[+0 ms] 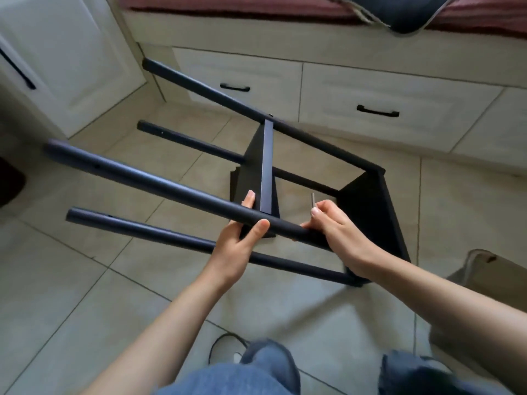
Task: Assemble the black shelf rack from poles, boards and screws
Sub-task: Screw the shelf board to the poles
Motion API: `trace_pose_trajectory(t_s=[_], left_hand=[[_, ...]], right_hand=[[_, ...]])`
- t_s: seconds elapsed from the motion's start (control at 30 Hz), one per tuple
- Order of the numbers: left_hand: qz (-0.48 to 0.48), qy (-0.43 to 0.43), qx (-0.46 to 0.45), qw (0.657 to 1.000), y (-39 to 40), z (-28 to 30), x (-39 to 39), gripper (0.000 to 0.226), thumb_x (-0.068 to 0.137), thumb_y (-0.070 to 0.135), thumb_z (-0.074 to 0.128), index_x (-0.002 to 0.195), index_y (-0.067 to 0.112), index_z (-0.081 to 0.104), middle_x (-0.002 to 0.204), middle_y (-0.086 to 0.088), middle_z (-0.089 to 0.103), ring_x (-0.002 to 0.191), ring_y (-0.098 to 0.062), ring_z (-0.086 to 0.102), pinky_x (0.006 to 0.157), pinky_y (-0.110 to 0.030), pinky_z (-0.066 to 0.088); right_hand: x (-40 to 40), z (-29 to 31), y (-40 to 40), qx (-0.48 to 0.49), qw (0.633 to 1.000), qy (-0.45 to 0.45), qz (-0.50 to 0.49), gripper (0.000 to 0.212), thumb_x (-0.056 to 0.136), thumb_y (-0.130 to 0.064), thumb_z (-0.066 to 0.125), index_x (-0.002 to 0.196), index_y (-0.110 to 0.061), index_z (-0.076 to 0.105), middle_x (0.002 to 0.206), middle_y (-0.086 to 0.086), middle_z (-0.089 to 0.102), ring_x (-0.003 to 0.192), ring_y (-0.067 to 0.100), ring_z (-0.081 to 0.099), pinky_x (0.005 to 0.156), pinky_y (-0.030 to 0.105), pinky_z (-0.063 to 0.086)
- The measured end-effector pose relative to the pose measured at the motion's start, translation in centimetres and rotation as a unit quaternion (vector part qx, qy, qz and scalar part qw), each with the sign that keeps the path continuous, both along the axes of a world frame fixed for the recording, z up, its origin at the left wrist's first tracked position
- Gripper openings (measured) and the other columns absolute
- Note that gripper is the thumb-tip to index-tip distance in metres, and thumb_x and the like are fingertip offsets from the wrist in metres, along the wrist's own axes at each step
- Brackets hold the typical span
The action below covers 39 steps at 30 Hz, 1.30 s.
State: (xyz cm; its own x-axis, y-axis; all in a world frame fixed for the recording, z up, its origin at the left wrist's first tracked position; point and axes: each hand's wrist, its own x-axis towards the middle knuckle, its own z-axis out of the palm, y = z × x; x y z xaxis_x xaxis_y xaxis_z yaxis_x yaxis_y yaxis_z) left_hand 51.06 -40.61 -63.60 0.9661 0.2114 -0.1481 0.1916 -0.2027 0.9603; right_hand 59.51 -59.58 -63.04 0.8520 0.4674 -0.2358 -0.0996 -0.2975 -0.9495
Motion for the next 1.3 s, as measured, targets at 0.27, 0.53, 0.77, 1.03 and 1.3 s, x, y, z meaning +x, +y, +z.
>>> trace_pose_trajectory(t_s=[0.27, 0.53, 0.77, 1.03, 1.3], left_hand=[[0.031, 0.043, -0.053, 0.997, -0.6, -4.6, -1.7, 0.057, 0.085, 0.059, 0.051, 0.134, 0.068, 0.024, 0.133, 0.037, 0.036, 0.119, 0.019, 0.033, 0.102, -0.018, 0.027], [0.04, 0.069, -0.077, 0.994, -0.5, -7.4, -2.4, 0.053, 0.086, 0.058, 0.052, 0.131, 0.069, 0.026, 0.126, 0.044, 0.031, 0.098, 0.041, 0.032, 0.076, 0.011, 0.031], [0.044, 0.09, -0.109, 0.989, -1.1, -8.5, -3.1, 0.062, 0.082, 0.06, 0.052, 0.138, 0.06, 0.024, 0.132, 0.031, 0.04, 0.099, 0.036, 0.04, 0.076, 0.009, 0.033], [0.044, 0.093, -0.139, 0.985, -1.4, -9.7, -3.3, 0.061, 0.086, 0.051, 0.054, 0.14, 0.053, 0.027, 0.132, 0.03, 0.044, 0.105, 0.036, 0.042, 0.082, 0.006, 0.034], [0.113, 0.131, -0.078, 0.982, -1.7, -8.5, -2.8, 0.069, 0.076, 0.06, 0.059, 0.136, 0.027, 0.052, 0.124, 0.018, 0.061, 0.106, 0.013, 0.058, 0.081, 0.001, 0.041]], right_hand=[[0.0, -2.4, 0.2, -0.067, 0.997, -0.015, 0.028, 0.022, 0.106, -0.03, 0.036, 0.102, -0.012, 0.048, 0.085, -0.002, 0.062, 0.073, -0.001, 0.054, 0.069, 0.019, 0.04], [-0.1, -4.6, 0.2, -0.088, 0.994, -0.024, 0.056, 0.02, 0.105, -0.033, 0.036, 0.095, -0.018, 0.044, 0.087, -0.002, 0.065, 0.072, -0.007, 0.055, 0.068, 0.013, 0.04], [-0.3, -5.5, -0.2, -0.103, 0.992, -0.025, 0.074, 0.02, 0.105, -0.034, 0.035, 0.094, -0.02, 0.043, 0.089, 0.0, 0.064, 0.075, -0.006, 0.056, 0.07, 0.016, 0.042], [-0.2, -6.6, -0.5, -0.118, 0.989, -0.023, 0.081, 0.019, 0.104, -0.037, 0.035, 0.091, -0.024, 0.041, 0.099, 0.006, 0.067, 0.094, 0.012, 0.06, 0.075, 0.012, 0.043], [0.4, -6.6, -0.2, -0.133, 0.988, -0.022, 0.078, 0.019, 0.104, -0.035, 0.035, 0.092, -0.021, 0.041, 0.102, 0.009, 0.067, 0.096, 0.022, 0.058, 0.08, 0.022, 0.042]])
